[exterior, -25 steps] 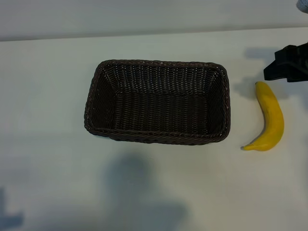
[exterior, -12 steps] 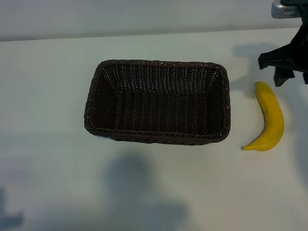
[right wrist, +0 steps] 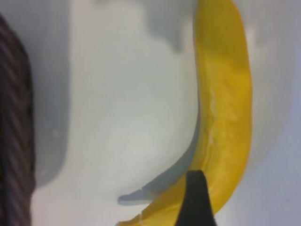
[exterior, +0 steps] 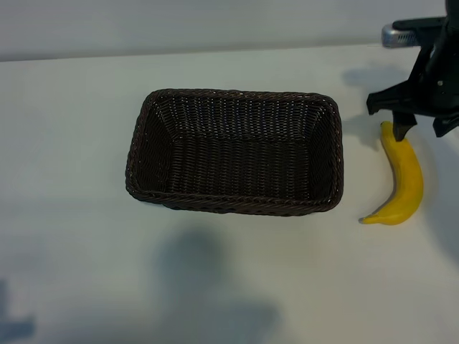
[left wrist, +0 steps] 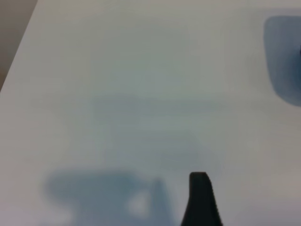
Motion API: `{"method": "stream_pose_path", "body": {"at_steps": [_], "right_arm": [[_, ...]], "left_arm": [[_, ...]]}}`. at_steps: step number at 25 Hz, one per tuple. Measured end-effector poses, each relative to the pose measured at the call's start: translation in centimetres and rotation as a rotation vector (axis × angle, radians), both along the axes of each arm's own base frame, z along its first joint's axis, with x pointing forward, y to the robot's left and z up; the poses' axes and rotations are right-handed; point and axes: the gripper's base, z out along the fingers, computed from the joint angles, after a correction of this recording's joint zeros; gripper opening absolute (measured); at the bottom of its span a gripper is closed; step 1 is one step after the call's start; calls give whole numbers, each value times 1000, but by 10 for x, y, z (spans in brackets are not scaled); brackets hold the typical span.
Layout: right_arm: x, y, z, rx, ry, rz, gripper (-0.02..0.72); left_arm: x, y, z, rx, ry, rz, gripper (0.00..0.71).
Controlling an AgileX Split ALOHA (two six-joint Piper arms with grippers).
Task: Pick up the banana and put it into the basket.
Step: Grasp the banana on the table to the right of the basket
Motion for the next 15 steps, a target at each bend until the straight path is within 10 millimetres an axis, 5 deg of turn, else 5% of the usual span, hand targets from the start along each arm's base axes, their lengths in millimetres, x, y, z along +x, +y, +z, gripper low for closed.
{"method": "stream_pose_path", "body": {"at_steps": [15], "right_arm": [[16, -11, -43, -4, 66, 48, 547]], "left_arm": [[0, 0, 0, 0, 0, 0, 538]]}}
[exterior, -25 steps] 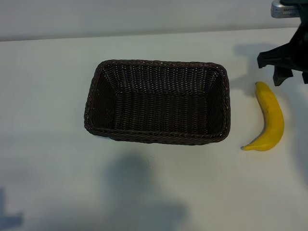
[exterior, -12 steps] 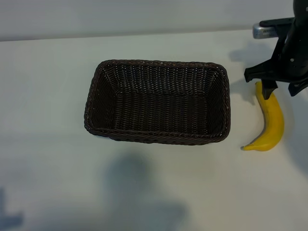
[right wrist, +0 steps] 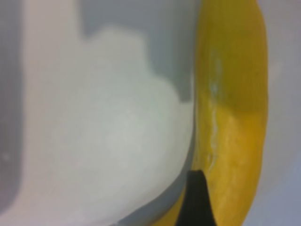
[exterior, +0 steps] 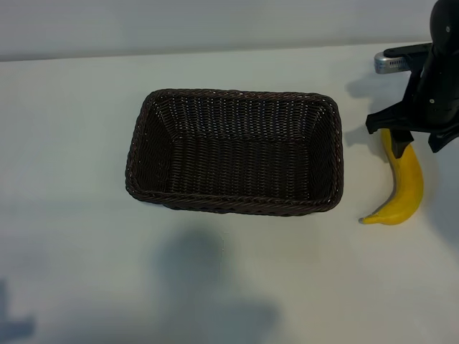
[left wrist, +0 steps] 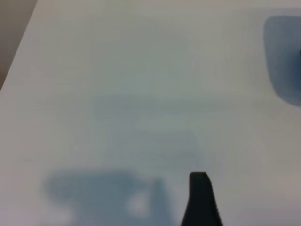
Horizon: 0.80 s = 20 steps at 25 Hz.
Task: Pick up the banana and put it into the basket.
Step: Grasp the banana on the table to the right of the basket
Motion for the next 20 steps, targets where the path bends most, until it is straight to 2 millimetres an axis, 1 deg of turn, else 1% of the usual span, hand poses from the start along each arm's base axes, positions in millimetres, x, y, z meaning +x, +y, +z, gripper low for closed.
{"method": "stream_pose_path", "body": {"at_steps": [6, 11, 20], "right_arm": [[0, 5, -1, 57, 0, 42, 547], [3, 4, -7, 40, -2, 60, 547], [6, 2, -7, 19, -33, 76, 547]], "left_arm": [[0, 0, 0, 0, 0, 0, 538], [0, 0, 0, 0, 0, 0, 538], [0, 0, 0, 0, 1, 0, 538]]}}
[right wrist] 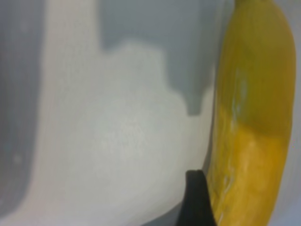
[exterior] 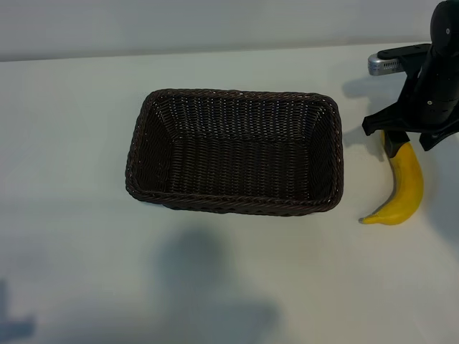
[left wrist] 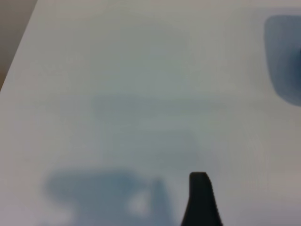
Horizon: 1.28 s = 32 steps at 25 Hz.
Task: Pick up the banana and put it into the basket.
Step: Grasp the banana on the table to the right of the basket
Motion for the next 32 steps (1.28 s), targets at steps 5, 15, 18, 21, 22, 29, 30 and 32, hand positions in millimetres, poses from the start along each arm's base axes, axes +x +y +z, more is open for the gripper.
{"method": "stream_pose_path", "body": {"at_steps": [5, 15, 18, 21, 22, 29, 30, 32], "right_arm": [[1, 1, 0, 6, -6, -3, 547], [2, 1, 0, 8, -24, -2, 547], [3, 1, -3, 8, -22, -2, 547], [5, 1, -14, 3, -2, -2, 547], [5, 1, -19, 1, 11, -2, 547], [7, 1, -39, -15, 53, 4, 547], [7, 1, -40, -16, 55, 4, 546], [7, 1, -40, -16, 55, 4, 521]], "left_arm": [[0, 0, 0, 1, 0, 1, 538], [0, 0, 0, 1, 0, 1, 538], [0, 0, 0, 1, 0, 1, 538], [0, 0, 0, 2, 0, 1, 538], [0, 0, 0, 2, 0, 1, 538], [0, 0, 0, 2, 0, 1, 538], [0, 0, 0, 2, 0, 1, 538], [0, 0, 0, 2, 0, 1, 538]]}}
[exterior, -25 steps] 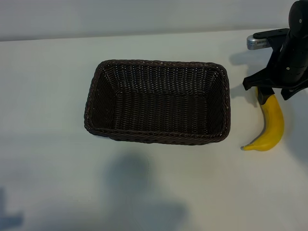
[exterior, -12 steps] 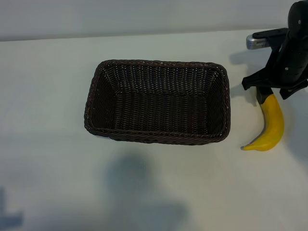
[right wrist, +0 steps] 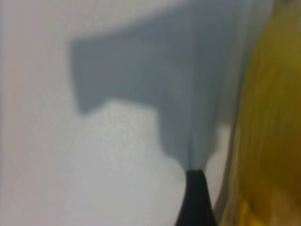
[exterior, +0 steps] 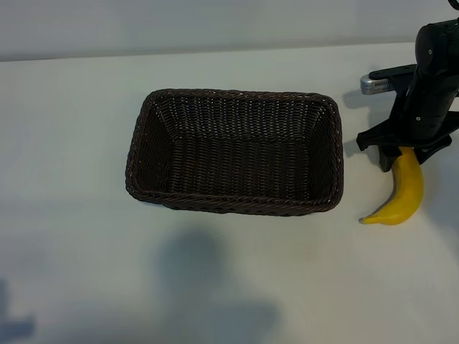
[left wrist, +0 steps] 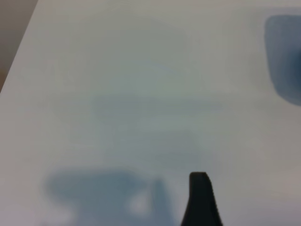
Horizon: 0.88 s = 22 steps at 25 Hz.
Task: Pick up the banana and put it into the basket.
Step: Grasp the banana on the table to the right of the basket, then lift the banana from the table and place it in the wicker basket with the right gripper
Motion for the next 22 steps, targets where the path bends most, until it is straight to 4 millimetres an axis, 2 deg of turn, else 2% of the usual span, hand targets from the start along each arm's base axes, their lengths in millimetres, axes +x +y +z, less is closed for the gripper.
{"method": "stream_pose_path", "body": {"at_steps": [3, 11, 14, 22], "right_arm": [[0, -1, 0, -9, -1, 7, 425], [-2, -1, 4, -14, 11, 9, 424], [-5, -3, 20, -18, 4, 12, 424], [-9, -6, 83, -41, -16, 26, 424]], "left_arm": [[0, 0, 0, 0, 0, 0, 538], [0, 0, 0, 0, 0, 0, 538], [0, 0, 0, 0, 0, 0, 538], [0, 0, 0, 0, 0, 0, 538]]}}
